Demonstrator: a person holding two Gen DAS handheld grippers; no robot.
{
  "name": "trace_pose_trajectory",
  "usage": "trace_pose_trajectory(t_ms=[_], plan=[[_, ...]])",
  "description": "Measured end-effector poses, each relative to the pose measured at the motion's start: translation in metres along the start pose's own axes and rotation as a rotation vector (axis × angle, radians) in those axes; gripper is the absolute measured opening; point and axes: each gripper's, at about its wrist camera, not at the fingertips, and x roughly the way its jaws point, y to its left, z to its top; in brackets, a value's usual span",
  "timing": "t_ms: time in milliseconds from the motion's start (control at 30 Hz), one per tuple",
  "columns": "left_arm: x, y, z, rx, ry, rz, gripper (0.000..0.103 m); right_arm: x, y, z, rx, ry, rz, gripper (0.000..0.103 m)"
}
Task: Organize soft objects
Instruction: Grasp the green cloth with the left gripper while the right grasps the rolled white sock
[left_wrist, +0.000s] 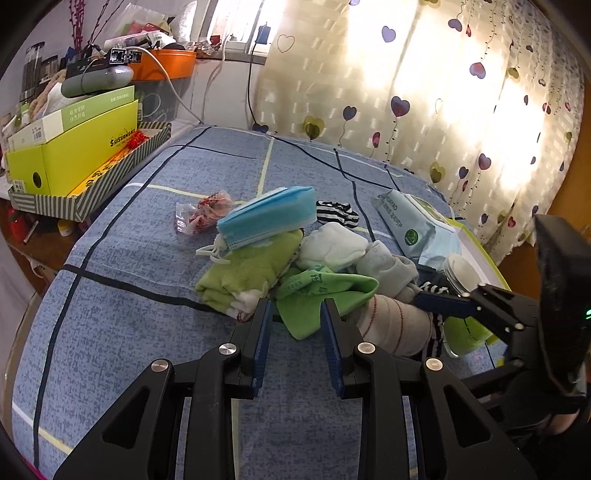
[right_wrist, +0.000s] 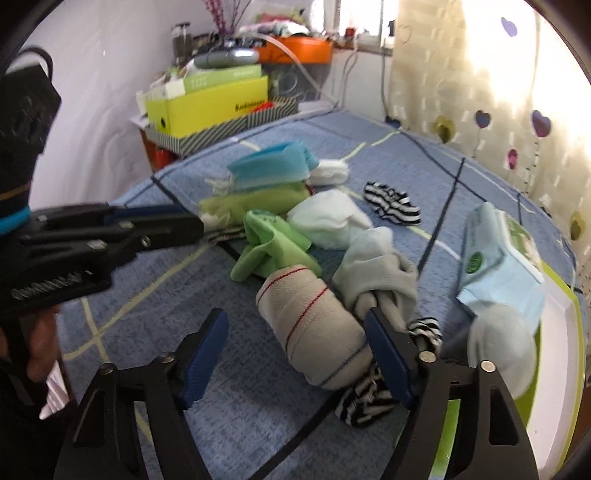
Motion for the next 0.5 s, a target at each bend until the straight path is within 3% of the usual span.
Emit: trace_pose_trajectory(t_ms=[100,167,233,300,333,500], plan=[[0.003,0.002,0.001,0.000,0.004,-0.011,0.028,0.009,0.003,0.000,-0.046,0.022,-0.042,0.069],[0.007,0.002,0.001,0.004,0.016,-0.023,0.028,0.013,0.000,0.000,-0.060,0.034,-0.080,0.051],[0.013,0.001,0.001,0.011,0.034,-0.035,0.029,0.011,-0.006,0.000,-0.054,0.034,-0.076,0.047],[0.017,-0.001,0.001,0.015,0.042,-0.056,0.049,0.006,-0.012,-0.001,-0.025,0.024,-0.058,0.047],[0.018,-0.002,0.001,0.020,0.039,-0.069,0.051,0.001,-0.015,-0.002,-0.011,0.011,-0.053,0.047],[0.024,-0.010,0.005,0.070,0.036,-0.083,0.053,-0.019,-0.019,0.000,0.037,-0.051,-0.022,0.047]])
